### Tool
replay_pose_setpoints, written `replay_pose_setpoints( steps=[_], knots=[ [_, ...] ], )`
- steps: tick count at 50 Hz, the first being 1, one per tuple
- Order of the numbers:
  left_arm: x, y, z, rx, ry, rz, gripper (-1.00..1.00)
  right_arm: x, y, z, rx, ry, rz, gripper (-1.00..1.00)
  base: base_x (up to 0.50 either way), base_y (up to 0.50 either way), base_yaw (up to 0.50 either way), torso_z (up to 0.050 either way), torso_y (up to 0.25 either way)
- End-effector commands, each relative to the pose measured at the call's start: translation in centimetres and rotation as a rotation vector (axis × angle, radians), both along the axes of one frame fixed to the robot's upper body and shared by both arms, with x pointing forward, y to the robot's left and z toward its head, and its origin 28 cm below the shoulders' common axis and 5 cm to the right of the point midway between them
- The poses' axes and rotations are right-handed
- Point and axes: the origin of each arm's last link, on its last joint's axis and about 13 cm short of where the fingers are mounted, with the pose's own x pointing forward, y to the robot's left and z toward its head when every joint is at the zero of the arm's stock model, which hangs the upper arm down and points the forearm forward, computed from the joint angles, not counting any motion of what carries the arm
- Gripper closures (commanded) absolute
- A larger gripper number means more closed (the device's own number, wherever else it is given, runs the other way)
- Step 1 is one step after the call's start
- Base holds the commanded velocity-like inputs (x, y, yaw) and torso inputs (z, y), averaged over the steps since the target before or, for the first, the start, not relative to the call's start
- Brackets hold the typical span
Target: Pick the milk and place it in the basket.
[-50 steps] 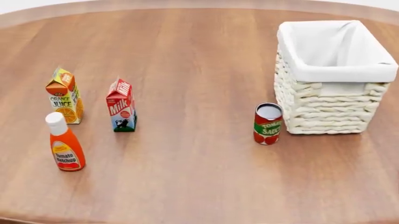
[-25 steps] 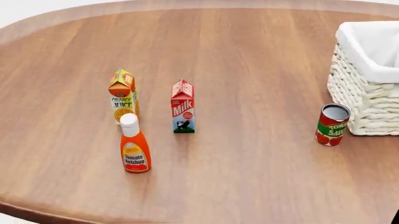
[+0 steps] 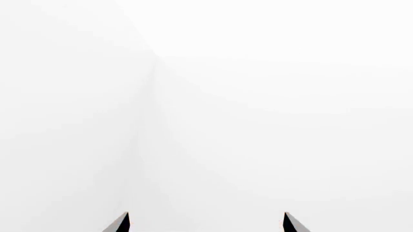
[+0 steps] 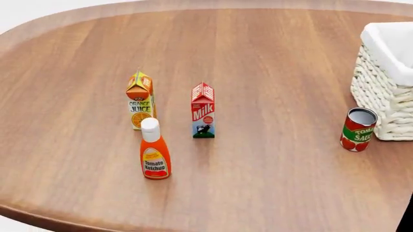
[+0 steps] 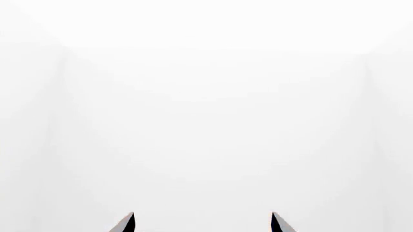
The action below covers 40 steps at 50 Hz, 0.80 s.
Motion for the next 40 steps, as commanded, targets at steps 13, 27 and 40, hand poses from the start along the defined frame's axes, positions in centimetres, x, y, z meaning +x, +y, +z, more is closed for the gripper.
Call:
replay_pose_setpoints(
  steps=[13, 27, 40],
  knots=[
    [-0.22, 0.31, -0.06, 0.006, -0.008, 0.020, -1.00, -0.40, -0.18, -0.15, -0.011, -0.021, 0.022, -1.00, 0.13, -0.07, 0.00, 0.000, 0.000],
    [-0.23, 0.35, -0.08, 0.006, -0.008, 0.024, -1.00, -0.30, -0.10, -0.32, -0.019, -0.014, 0.030, -1.00, 0.34, -0.35, 0.00, 0.000, 0.000],
    [-0.26, 0.38, -0.05, 0.006, -0.011, 0.024, -1.00, -0.31, 0.03, -0.50, -0.045, -0.009, 0.041, -1.00, 0.47, -0.18, 0.00, 0.000, 0.000]
  ],
)
